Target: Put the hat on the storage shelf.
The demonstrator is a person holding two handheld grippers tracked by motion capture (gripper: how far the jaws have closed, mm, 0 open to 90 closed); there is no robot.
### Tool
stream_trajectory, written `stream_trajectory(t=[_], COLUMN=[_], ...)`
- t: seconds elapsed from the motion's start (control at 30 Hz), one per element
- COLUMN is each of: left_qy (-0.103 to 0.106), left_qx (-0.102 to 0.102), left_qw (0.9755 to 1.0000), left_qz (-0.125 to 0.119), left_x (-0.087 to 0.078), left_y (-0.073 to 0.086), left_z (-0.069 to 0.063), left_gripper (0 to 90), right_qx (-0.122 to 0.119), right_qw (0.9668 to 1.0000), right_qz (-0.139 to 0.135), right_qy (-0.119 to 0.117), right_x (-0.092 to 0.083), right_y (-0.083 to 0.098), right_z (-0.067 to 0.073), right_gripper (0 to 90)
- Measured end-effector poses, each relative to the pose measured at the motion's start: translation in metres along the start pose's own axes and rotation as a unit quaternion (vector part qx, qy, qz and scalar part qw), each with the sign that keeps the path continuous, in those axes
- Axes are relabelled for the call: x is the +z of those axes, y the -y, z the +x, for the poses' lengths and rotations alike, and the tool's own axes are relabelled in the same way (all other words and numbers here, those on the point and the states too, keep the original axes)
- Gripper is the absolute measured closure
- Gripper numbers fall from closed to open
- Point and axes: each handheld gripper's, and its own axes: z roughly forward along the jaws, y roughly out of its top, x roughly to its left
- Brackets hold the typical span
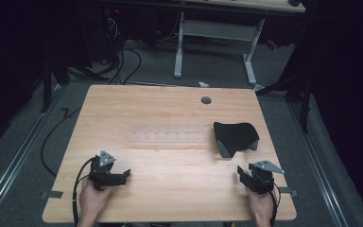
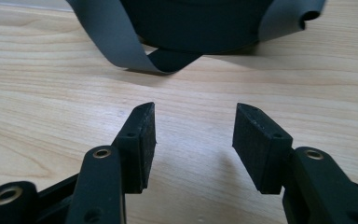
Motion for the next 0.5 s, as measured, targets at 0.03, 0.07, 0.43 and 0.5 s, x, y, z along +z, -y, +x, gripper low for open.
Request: stream_trajectory(t=[0.03, 0.07, 0.43, 0.5], left_qy=[0.0, 0.0, 0.0, 0.0], left_qx=[0.0, 0.0, 0.0, 0.0], left_qw=[1.0, 1.0, 1.0, 1.0], left_qz=[0.0, 0.0, 0.0, 0.0], left_x=[0.0, 0.0, 0.0, 0.0], left_y=[0.0, 0.0, 0.0, 0.0], left_z=[0.0, 0.0, 0.0, 0.0], left_gripper=[9.4, 9.4, 9.5, 10.0], right_qx=[0.008, 0.008, 0.031, 0.029], right_qw=[1.0, 1.0, 0.9995, 0.9995], right_qz=[0.001, 0.001, -0.01, -0.01], right_qy=[-0.002, -0.002, -0.003, -0.006], right_x=[-0.002, -0.002, -0.01, -0.009], right_y=[0.001, 0.001, -0.005, -0.008], right_z=[-0.004, -0.004, -0.023, -0.025], right_gripper=[48.3, 48.3, 46.1, 45.7])
